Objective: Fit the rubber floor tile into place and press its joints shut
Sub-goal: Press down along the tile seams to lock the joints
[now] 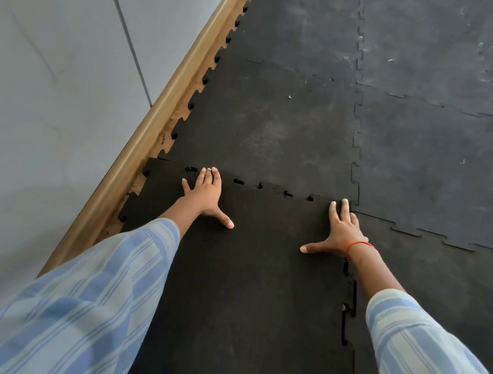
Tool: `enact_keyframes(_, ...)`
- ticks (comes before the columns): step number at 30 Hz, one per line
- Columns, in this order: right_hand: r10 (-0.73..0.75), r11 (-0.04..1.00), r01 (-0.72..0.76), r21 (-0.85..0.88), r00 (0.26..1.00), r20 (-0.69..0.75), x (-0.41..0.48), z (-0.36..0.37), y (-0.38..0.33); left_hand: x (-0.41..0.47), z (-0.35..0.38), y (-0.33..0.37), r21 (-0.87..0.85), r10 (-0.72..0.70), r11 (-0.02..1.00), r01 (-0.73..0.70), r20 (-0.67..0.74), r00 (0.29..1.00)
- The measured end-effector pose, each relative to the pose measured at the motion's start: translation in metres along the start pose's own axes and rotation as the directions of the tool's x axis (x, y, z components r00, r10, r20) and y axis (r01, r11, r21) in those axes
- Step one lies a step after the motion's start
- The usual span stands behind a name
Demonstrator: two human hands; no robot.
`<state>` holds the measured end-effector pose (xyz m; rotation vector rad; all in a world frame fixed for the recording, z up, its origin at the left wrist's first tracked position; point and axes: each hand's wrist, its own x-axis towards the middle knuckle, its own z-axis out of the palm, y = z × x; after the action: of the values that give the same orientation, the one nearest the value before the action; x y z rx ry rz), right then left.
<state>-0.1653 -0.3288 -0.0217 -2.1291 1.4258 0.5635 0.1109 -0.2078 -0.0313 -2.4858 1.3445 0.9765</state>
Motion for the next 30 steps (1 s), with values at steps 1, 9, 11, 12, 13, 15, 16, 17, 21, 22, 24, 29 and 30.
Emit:
enact_keyframes(1,0.002,1.0,-0.002,0.005,1.0,-0.002,-0.001,0.001,0.002,-0.001,0.0,0.002,-0.002,-0.001,1.0,0.001,0.003,1.0)
enact_keyframes(9,-0.01,1.0,0.011,0.02,0.999,-0.033,-0.009,0.005,0.01,-0.004,0.0,0.008,0.007,0.001,1.0,-0.002,0.027,1.0)
enact_keyframes(11,-0.008,1.0,0.009,0.017,0.999,-0.034,-0.01,0.007,0.012,-0.003,0.001,0.009,0.024,0.002,1.0,-0.002,0.029,1.0)
enact_keyframes(12,-0.003,1.0,0.004,0.015,0.999,-0.037,-0.011,0.008,0.014,-0.003,0.001,0.011,0.034,0.004,0.999,-0.005,0.03,1.0)
enact_keyframes(13,0.006,1.0,-0.005,0.014,0.999,-0.041,-0.012,0.01,0.015,-0.003,0.002,0.012,0.045,0.008,0.999,-0.01,0.035,0.999)
enact_keyframes(15,0.016,1.0,-0.016,0.005,0.999,-0.052,-0.015,0.013,0.017,-0.003,0.006,0.015,0.054,0.016,0.998,-0.019,0.056,0.998)
enact_keyframes(16,0.018,1.0,-0.018,0.002,0.998,-0.056,-0.016,0.014,0.018,-0.003,0.008,0.016,0.054,0.016,0.998,-0.019,0.065,0.998)
enact_keyframes(17,0.017,1.0,-0.017,0.0,0.998,-0.058,-0.016,0.016,0.018,-0.002,0.009,0.016,0.058,0.012,0.998,-0.016,0.071,0.997)
enact_keyframes(21,0.001,1.0,-0.003,-0.022,0.998,-0.065,-0.013,0.022,0.018,-0.002,0.007,0.021,0.253,0.069,0.965,-0.074,0.028,0.997)
enact_keyframes(22,-0.006,0.999,0.003,-0.037,0.997,-0.077,-0.012,0.022,0.017,-0.002,0.007,0.025,0.312,0.111,0.944,-0.11,0.014,0.994)
enact_keyframes(24,-0.04,0.995,0.031,-0.094,0.995,-0.093,-0.011,0.021,0.015,-0.003,0.008,0.032,0.342,0.149,0.927,-0.153,0.038,0.988)
enact_keyframes(29,-0.236,0.949,0.212,-0.235,0.969,-0.075,-0.011,0.021,-0.011,0.003,0.004,0.028,0.277,0.123,0.948,-0.159,0.142,0.982)
enact_keyframes(30,-0.272,0.935,0.249,-0.254,0.961,-0.056,-0.011,0.023,-0.019,0.005,0.003,0.027,0.271,0.123,0.949,-0.162,0.153,0.981)
